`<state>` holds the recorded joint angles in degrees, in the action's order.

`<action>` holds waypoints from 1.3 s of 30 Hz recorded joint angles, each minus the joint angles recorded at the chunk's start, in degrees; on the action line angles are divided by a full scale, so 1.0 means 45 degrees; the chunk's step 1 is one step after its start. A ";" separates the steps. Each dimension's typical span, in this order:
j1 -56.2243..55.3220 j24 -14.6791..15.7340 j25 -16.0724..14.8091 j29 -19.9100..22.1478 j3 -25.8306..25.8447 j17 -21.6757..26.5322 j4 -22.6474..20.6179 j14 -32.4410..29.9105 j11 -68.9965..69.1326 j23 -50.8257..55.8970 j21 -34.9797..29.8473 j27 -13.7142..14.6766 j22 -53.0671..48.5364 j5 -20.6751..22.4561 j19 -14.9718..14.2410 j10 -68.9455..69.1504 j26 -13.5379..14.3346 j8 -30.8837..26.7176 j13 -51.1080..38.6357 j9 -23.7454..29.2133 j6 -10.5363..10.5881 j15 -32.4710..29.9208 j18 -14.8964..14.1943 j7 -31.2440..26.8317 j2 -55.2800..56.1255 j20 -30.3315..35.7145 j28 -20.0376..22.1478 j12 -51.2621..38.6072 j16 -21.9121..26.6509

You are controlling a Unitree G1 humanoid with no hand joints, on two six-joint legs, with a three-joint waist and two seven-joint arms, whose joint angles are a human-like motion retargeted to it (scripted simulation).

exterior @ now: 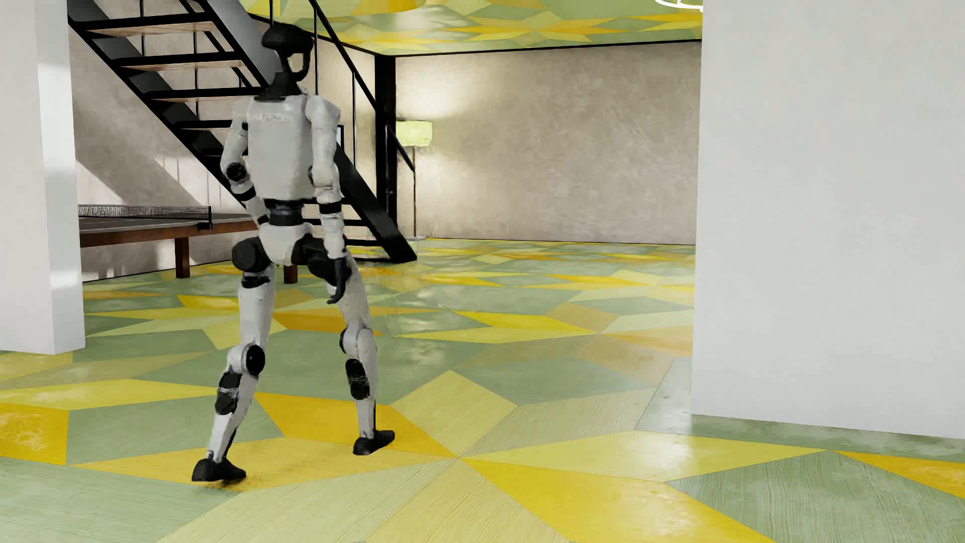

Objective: Turn left

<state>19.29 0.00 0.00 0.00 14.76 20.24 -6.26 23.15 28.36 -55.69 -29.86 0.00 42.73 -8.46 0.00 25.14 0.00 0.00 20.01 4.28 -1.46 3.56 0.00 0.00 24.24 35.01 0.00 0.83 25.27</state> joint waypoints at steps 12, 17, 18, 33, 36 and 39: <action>-0.8516 0.0000 0.0000 0.0000 -0.3804 0.0309 0.0616 -0.2240 0.0129 0.2888 0.1040 0.0000 0.2387 0.1716 0.0000 0.1403 0.0000 0.0000 -0.1561 0.0305 -0.0101 0.2881 0.0000 0.0000 -0.7962 0.0954 0.0000 0.3372 -0.1176; -0.9563 0.0000 0.0000 0.0000 -0.4319 0.0175 -0.0570 -0.5742 0.3269 0.2429 0.2815 0.0000 0.2952 0.1165 0.0000 0.1094 0.0000 0.0000 -0.1258 -0.0117 -0.0813 0.2054 0.0000 0.0000 -0.8808 0.1596 0.0000 0.4326 -0.0845; -0.9317 0.0000 0.0000 0.0000 -0.4076 -0.0027 -0.1103 -0.7301 0.6231 0.1823 0.2698 0.0000 0.3207 0.0605 0.0000 0.2055 0.0000 0.0000 -0.0950 0.0154 -0.1080 -0.0549 0.0000 0.0000 -0.8157 0.1726 0.0000 0.4396 -0.0775; -0.5778 0.0000 0.0000 0.0000 -0.0705 0.0752 -0.0116 -0.7319 0.2255 0.0091 0.2125 0.0000 -0.0269 -0.1015 0.0000 0.6279 0.0000 0.0000 0.0026 0.0720 0.1562 0.0350 0.0000 0.0000 -0.3837 -0.0418 0.0000 0.1976 -0.0943; -0.8309 0.0000 0.0000 0.0000 -0.1805 0.0800 0.0681 -0.6533 0.1854 0.1182 0.2253 0.0000 0.0403 -0.1773 0.0000 0.5586 0.0000 0.0000 -0.0078 0.0457 0.1209 0.1526 0.0000 0.0000 -0.5581 0.0743 0.0000 0.2753 -0.1177; -1.0078 0.0000 0.0000 0.0000 -0.2903 0.0619 0.1405 -0.5904 0.1208 0.2347 0.2342 0.0000 0.1313 -0.1521 0.0000 0.2929 0.0000 0.0000 -0.0204 0.0303 0.0791 0.2538 0.0000 0.0000 -0.7703 0.0910 0.0000 0.3873 -0.1020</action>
<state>-26.06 0.00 0.00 0.00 1.70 23.02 0.06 -3.42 33.80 -45.12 -19.32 0.00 48.64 -15.30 0.00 38.32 0.00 0.00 19.09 5.64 2.10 14.98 0.00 0.00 -10.42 39.10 0.00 18.26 20.69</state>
